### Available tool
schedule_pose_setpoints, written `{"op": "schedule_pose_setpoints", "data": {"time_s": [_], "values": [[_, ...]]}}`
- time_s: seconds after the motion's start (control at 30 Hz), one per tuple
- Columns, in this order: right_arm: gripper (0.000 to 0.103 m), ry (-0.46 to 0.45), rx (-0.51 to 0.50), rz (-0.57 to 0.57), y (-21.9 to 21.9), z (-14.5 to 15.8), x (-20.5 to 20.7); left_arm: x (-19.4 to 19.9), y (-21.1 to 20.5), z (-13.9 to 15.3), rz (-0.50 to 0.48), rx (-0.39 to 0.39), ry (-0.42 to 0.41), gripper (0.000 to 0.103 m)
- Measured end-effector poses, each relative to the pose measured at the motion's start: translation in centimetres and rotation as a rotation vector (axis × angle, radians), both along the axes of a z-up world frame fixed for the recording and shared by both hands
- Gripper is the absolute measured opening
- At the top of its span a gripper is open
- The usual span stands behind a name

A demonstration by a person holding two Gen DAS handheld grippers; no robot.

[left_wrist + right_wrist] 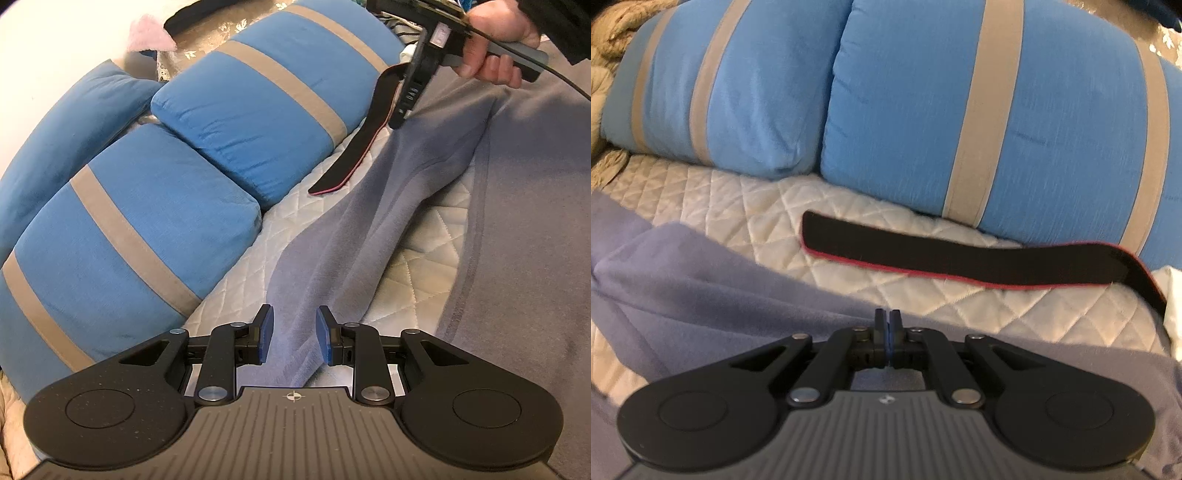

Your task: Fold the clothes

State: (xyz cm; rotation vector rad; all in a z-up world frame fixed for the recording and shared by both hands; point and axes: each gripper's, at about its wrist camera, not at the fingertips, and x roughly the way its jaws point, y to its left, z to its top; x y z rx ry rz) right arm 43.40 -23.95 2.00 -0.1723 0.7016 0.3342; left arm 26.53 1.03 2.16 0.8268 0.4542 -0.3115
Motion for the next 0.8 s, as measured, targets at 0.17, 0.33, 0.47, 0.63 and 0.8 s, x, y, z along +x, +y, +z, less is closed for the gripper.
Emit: {"op": "schedule_pose_setpoints", "data": {"time_s": [0.17,0.33,0.47,0.63,0.8], "values": [[0.0,-0.053,0.008,-0.019,0.4,1.1,1.1,0.0,0.0,0.0,0.001,0.001,-0.009,0.024],[0.0,-0.086,0.007,-0.06,0.3,1.8,2.7,0.2,0.0,-0.1,0.004,0.004,-0.006,0.024],[0.011,-0.068,-0.049,-0.047,0.5,2.4,3.0,0.2,0.0,0.1,0.003,0.0,-0.006,0.024],[0.077,-0.094,-0.073,0.034,-2.6,4.5,-1.4,-0.2,0.0,0.5,-0.011,-0.01,-0.012,0.025],[0.077,-0.042,-0.036,0.102,-6.1,4.8,-8.5,-0.8,-0.2,1.0,-0.028,-0.028,-0.016,0.025]]}}
